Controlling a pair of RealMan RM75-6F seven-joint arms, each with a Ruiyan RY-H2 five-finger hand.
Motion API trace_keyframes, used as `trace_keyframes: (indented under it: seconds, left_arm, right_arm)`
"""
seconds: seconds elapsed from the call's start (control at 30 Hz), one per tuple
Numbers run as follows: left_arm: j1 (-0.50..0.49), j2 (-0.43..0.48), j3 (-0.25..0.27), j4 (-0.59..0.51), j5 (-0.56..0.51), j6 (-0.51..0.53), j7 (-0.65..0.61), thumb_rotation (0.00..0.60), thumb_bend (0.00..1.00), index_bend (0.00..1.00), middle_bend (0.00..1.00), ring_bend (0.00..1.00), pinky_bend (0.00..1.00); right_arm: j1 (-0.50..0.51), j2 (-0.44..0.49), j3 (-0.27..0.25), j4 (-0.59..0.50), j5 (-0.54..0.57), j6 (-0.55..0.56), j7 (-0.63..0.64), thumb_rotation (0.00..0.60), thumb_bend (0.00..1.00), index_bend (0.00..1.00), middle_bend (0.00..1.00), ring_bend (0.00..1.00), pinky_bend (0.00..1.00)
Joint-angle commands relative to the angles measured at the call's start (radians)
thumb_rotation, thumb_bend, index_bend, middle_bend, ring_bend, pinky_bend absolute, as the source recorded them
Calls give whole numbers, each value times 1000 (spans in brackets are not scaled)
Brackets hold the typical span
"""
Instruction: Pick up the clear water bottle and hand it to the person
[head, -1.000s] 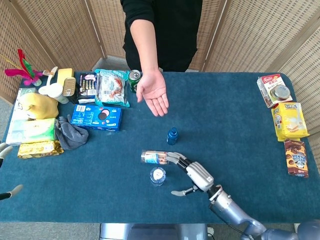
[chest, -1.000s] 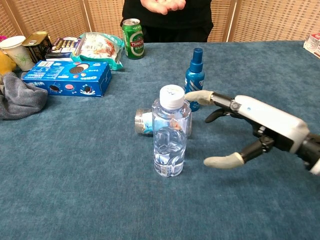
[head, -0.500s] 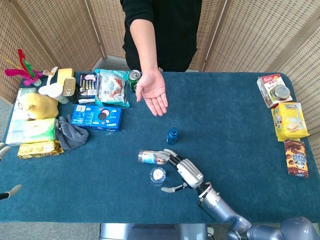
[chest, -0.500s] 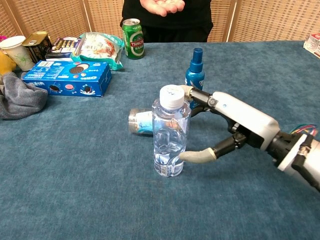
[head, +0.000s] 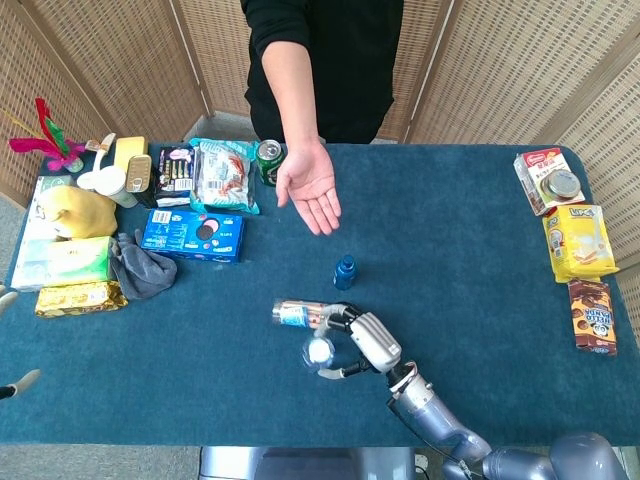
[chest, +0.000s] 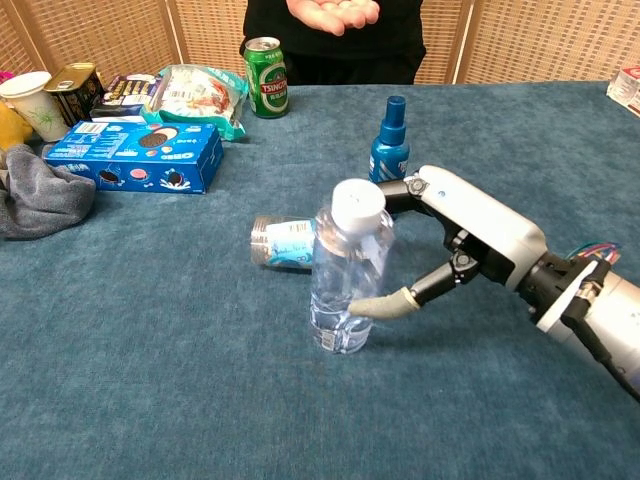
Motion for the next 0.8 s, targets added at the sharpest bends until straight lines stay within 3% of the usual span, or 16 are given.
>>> trace_keyframes:
  seconds: [0.03, 0.5, 0.7, 0.8]
  left_arm:
    - [1, 0, 0, 1, 1, 1, -1, 600, 143, 0, 0, 0, 86]
    - [-1, -1, 0, -1, 1, -3, 1, 600, 142, 0, 0, 0, 86]
    - [0, 2, 4, -2, 9, -1, -5, 600, 144, 0, 0, 0, 86]
    - [0, 4, 5, -1, 10, -2, -9, 600, 142, 0, 0, 0, 86]
  right_arm:
    - [-1, 10, -5, -19, -1, 9, 7, 600, 173, 696, 689, 371, 152]
    - [-2, 136, 30, -215, -6, 67, -61, 600, 214, 736, 724, 399, 159]
    - [7, 286, 107, -395, 19, 80, -172, 600, 214, 736, 724, 399, 163]
    - [17, 364, 176, -470, 55, 82, -225, 600, 214, 736, 724, 397, 164]
